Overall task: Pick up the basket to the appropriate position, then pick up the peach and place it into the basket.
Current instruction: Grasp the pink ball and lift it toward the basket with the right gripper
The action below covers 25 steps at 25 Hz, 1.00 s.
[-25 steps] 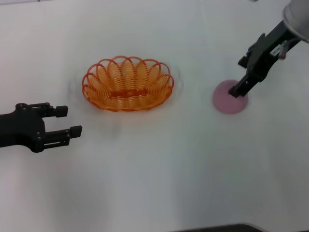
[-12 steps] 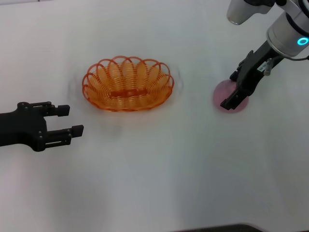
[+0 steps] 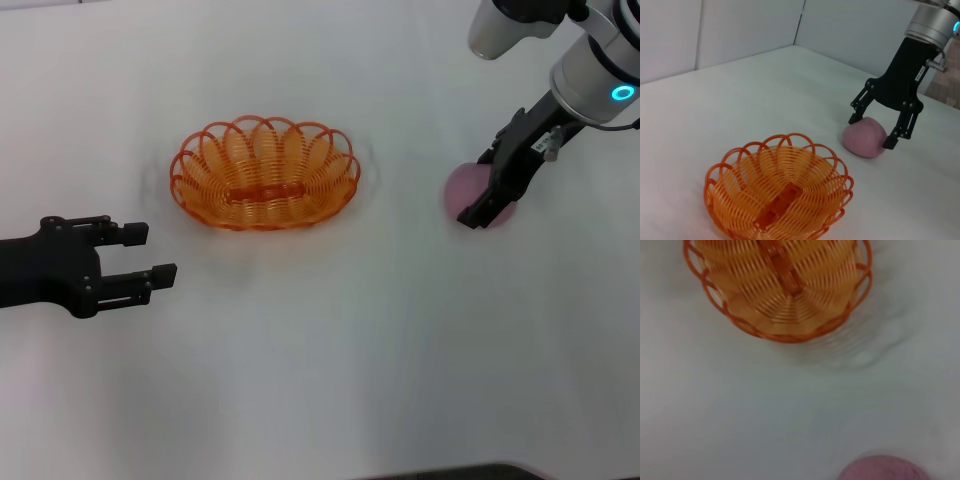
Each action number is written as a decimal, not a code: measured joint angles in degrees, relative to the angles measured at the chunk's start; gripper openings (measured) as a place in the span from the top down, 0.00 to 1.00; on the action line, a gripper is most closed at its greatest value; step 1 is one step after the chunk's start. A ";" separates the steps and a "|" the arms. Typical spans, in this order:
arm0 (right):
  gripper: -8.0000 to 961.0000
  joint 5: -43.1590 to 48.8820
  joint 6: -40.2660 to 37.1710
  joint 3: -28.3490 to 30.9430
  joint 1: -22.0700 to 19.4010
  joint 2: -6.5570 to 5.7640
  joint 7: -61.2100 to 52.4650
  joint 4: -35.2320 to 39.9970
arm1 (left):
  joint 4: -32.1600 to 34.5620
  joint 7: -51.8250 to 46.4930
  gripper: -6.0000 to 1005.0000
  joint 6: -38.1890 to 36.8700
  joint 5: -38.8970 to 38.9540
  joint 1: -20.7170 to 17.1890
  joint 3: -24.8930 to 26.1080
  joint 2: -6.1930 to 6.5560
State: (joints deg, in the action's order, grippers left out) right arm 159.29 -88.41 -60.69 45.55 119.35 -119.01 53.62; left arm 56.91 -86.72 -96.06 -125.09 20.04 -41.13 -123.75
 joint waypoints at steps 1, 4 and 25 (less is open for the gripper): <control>0.04 0.24 0.22 -0.01 -0.04 0.00 -0.03 -0.04 | -0.02 0.00 0.33 0.00 -0.07 0.00 0.00 0.00; 0.05 0.95 0.91 -0.03 -0.05 0.00 -0.36 -0.42 | -0.12 0.00 0.33 0.00 -0.04 0.00 0.00 0.00; 0.13 1.82 2.34 -0.09 -0.02 0.00 -0.77 -0.71 | -0.61 -0.03 0.33 -0.44 0.18 -0.27 0.32 0.00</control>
State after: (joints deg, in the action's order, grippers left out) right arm 161.10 -86.06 -60.78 45.52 119.35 -119.77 52.91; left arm 56.30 -86.75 -96.50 -124.90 19.77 -40.81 -123.75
